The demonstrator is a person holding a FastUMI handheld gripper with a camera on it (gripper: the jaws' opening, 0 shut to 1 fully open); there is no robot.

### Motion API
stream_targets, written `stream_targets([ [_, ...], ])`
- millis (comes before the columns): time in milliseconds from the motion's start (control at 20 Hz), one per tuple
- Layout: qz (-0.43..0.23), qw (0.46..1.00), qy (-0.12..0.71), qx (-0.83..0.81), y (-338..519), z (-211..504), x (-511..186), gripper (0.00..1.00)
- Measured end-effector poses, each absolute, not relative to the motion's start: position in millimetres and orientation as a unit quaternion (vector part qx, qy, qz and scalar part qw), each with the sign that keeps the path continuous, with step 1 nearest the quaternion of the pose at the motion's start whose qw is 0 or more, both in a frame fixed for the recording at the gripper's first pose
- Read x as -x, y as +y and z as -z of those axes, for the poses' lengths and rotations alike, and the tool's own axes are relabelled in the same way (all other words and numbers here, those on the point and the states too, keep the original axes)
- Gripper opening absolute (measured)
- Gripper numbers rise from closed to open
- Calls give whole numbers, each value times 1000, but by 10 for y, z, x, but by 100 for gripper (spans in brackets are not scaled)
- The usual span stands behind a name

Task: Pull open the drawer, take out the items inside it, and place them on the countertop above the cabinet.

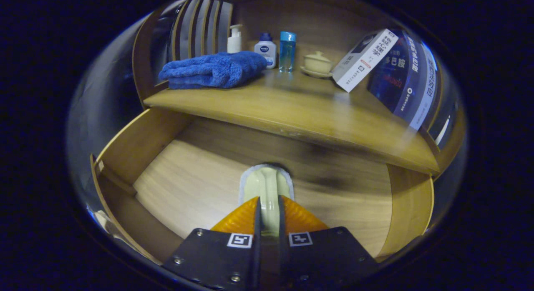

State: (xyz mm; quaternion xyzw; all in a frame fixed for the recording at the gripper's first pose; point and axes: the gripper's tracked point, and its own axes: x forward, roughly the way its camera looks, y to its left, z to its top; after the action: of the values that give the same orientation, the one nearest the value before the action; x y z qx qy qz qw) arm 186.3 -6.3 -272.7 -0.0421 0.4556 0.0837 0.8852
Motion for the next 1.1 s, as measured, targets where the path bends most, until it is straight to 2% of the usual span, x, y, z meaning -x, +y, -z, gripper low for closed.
stream_targets([
  [150, -80, 893, 442, 39, -67, 2662, -1910, 18],
  [350, -107, 898, 425, 41, 27, 2437, -1854, 18],
  [700, -140, 916, 376, 5, 222, 1759, -1728, 18],
  [850, -136, 931, 338, -28, 238, 1383, -1824, 18],
  [1100, -88, 959, 264, -52, 32, 914, -2247, 18],
])
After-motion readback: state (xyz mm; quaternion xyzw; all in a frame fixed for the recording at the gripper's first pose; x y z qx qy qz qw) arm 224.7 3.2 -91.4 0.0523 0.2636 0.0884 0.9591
